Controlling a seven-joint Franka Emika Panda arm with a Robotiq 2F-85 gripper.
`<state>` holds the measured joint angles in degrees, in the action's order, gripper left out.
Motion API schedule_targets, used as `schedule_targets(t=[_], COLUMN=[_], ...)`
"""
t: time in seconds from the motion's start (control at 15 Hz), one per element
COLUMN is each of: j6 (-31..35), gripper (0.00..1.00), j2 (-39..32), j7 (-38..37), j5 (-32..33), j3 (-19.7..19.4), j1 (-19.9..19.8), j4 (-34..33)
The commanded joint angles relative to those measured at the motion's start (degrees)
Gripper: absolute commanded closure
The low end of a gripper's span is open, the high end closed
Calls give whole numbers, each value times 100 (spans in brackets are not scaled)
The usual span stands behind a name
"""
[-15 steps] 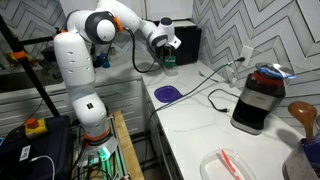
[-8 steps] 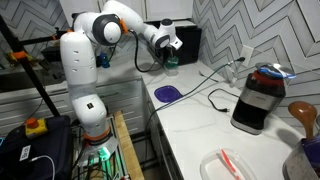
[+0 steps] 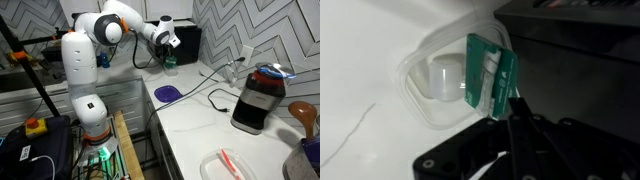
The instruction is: Pick up the green object from the clear lunch box on the right and put it in the clear lunch box on the left
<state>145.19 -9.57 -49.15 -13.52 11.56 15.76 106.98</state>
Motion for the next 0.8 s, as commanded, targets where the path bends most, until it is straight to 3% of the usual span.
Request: schedule_targets(t=[0.0,0.4,0.6,0.73], j6=[-374,-425,-26,359], gripper=[73,30,7,0], j2=[-39,80,448,749], j7=[-650,-1076,-1332,-1668], j5=[384,528,732,1050], j3=[-89,-117,-265,-400], j1=[78,22,-59,-123], j4=[-168,-179,76,290])
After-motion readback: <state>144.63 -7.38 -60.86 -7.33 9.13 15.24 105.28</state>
